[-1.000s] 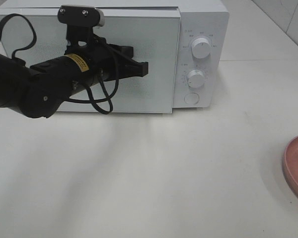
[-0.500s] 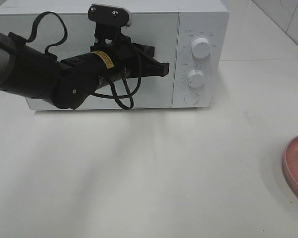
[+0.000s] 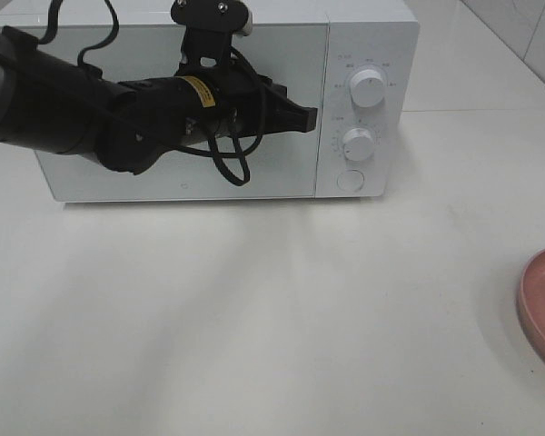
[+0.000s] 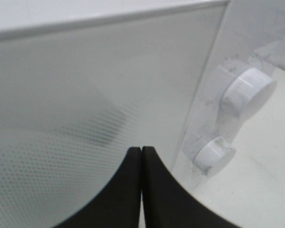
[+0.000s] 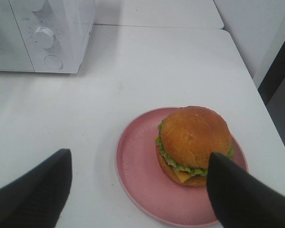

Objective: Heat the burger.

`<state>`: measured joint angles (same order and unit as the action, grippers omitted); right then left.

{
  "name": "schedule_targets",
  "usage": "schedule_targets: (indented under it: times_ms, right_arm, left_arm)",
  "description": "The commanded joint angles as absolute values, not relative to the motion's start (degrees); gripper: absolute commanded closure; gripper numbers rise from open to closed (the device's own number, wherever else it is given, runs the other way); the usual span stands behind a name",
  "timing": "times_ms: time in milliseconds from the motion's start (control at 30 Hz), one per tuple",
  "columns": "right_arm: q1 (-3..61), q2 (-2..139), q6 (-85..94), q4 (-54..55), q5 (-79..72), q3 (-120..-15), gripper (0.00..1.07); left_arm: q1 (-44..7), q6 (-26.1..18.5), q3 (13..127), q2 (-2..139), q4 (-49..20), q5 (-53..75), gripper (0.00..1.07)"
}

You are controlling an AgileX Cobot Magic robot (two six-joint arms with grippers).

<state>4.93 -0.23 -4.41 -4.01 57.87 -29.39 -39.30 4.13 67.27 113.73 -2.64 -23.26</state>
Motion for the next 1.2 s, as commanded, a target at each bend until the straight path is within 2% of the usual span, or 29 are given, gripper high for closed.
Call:
schedule_targets:
  times_ms: [33,67,100,133,167,200,233,267,633,667,733,767,800,833,900,967,1100,1133,1167,1200]
  right_arm:
    - [4.58,-1.60,-4.18,-4.18,57.01,-29.28,0.31]
    - [4.58,-1.60,-4.18,-4.18,57.01,-29.28,0.31]
    - [4.58,-1.60,-4.18,-4.18,57.01,-29.28,0.31]
    - [4.58,-1.60,-4.18,-4.18,57.01,-29.28,0.31]
    - [4.58,-1.60,-4.18,-4.18,57.01,-29.28,0.31]
    - [4.58,-1.60,-4.18,-4.18,57.01,-29.28,0.31]
    - [4.58,-1.60,-4.18,-4.18,57.01,-29.28,0.31]
    - [4.58,-1.60,-4.13,-4.18,57.01,-29.28,0.31]
    - [4.58,-1.60,-4.13,-4.18,57.01,-29.28,0.31]
    - [4.58,-1.60,-4.13,-4.18,57.01,-29.28,0.31]
    - [4.58,-1.60,-4.13,-4.18,57.01,-29.28,0.31]
    - [4.58,-1.60,-4.13,-4.18,57.01,-29.28,0.31]
    - [4.58,-1.60,-4.13,-4.18,57.01,-29.28,0.31]
    - [4.58,-1.60,-4.13,-4.18,57.01,-29.28,0.31]
    - [4.58,-1.60,-4.13,-4.18,57.01,-29.28,0.31]
    - [4.58,-1.60,-4.13,-4.18,57.01,-29.28,0.31]
    - [4.58,-1.60,-4.13,-4.18,57.01,-29.28,0.31]
    - [4.58,-1.60,-4.13,-4.18,57.01,-29.28,0.31]
    - [4.58,-1.60,-4.13,-4.18,57.01,-29.28,0.31]
    - [4.58,-1.60,-4.13,-4.18,57.01,-29.28,0.32]
  left_arm:
    - [-40.91,4.35,67.67,111.55,-2.92,-16.50,1.04]
    - [-42.00,4.35,67.67,110.35,-2.52,-11.63,0.90]
    - [-43.20,4.35,67.67,109.66,-2.52,-6.19,0.68]
    - [-43.20,4.35,67.67,109.66,-2.52,-6.19,0.68]
    - [-43.77,4.35,67.67,109.15,-2.52,-3.50,0.51]
    - [-44.69,4.35,67.67,108.75,-2.52,1.09,0.22]
    - [-44.69,4.35,67.67,108.75,-2.52,1.09,0.22]
    - [-45.49,4.35,67.67,108.17,-2.64,5.73,0.05]
    - [-46.75,4.35,67.67,102.73,-3.09,24.24,0.07]
    - [-46.75,4.35,67.67,100.78,-3.04,29.56,0.07]
    - [-46.75,4.35,67.67,100.04,-3.04,32.03,0.07]
    - [-46.75,4.35,67.67,98.20,-3.09,38.33,0.07]
    - [-46.75,4.35,67.67,98.20,-3.09,38.33,0.07]
    - [-46.75,4.30,67.67,96.26,-2.98,44.29,0.07]
    - [-46.75,4.35,67.67,95.40,-2.98,46.87,0.07]
    - [-45.66,6.19,67.67,93.11,-3.27,53.06,0.07]
    - [-43.14,7.33,67.67,90.64,-3.61,56.89,0.07]
    - [-40.74,7.33,67.67,88.92,-4.13,58.33,0.07]
    - [-40.74,7.33,67.67,88.92,-4.13,58.33,0.07]
    - [-37.47,7.16,67.67,87.26,-4.58,59.76,0.07]
